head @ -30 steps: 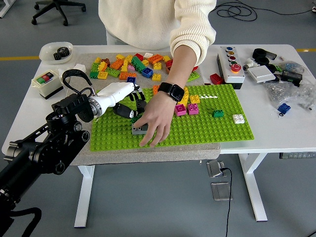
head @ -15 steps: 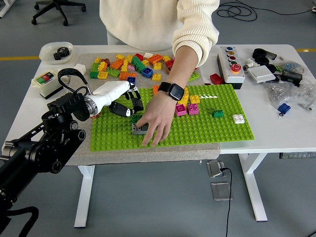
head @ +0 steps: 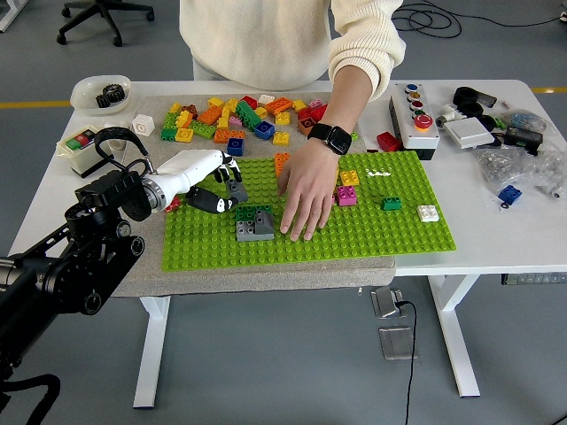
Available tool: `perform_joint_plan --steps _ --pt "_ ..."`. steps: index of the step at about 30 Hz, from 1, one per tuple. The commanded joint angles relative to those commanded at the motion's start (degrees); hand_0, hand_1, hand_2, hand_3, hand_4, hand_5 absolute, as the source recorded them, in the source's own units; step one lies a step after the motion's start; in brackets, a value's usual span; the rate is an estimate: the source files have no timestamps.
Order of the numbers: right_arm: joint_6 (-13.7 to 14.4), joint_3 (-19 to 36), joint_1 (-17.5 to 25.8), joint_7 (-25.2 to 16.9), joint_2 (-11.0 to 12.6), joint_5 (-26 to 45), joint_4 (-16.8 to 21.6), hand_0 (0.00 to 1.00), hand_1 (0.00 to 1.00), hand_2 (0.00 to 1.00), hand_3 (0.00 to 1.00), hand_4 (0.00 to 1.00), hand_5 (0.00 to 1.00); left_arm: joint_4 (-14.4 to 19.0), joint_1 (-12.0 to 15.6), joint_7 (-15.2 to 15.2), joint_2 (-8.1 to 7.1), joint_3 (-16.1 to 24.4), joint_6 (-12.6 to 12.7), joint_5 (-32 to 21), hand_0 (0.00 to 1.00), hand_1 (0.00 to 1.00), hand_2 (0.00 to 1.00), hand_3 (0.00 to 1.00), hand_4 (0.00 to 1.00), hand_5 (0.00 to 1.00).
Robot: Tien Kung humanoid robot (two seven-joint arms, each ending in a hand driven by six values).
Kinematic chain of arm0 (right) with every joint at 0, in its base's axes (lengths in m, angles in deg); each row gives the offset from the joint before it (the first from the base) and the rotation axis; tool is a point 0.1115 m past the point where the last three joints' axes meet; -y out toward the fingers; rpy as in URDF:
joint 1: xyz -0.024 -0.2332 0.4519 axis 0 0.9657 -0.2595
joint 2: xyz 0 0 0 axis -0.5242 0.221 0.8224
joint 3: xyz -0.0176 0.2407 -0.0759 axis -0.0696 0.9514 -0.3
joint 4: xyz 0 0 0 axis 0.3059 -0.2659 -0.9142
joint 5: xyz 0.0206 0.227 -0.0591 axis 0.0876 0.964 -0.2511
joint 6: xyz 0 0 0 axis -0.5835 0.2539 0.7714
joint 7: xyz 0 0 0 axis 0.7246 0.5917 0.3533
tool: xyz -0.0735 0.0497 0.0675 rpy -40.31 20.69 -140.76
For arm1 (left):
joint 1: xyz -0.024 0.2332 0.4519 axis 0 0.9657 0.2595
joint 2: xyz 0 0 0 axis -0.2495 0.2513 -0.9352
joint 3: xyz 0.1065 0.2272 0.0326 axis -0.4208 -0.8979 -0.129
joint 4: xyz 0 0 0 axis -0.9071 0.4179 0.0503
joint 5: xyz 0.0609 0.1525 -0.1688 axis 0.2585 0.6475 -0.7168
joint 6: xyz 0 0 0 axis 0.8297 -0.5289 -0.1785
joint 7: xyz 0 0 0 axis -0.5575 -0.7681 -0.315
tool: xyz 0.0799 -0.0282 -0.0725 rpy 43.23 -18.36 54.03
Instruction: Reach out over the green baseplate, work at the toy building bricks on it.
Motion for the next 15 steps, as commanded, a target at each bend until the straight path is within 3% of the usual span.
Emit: perform_joint_plan --steps 7,15 --pt "0.09 -0.21 -0.23 -0.11 -0.15 0.38 0.00 0.740 0.644 0.681 0.613 0.820 0.526 0.25 0.13 0.07 -0.77 0.78 -0.06 0.55 0.639 0.584 0.536 0.535 0.579 0.121" --pt "-0.01 0.19 0.22 0.00 0.01 -0.14 0.00 0.740 0.644 0.680 0.614 0.820 0.526 3.42 2.21 -0.25 -2.15 1.82 -1.58 2.09 0.638 0.583 0.535 0.534 0.574 0.120"
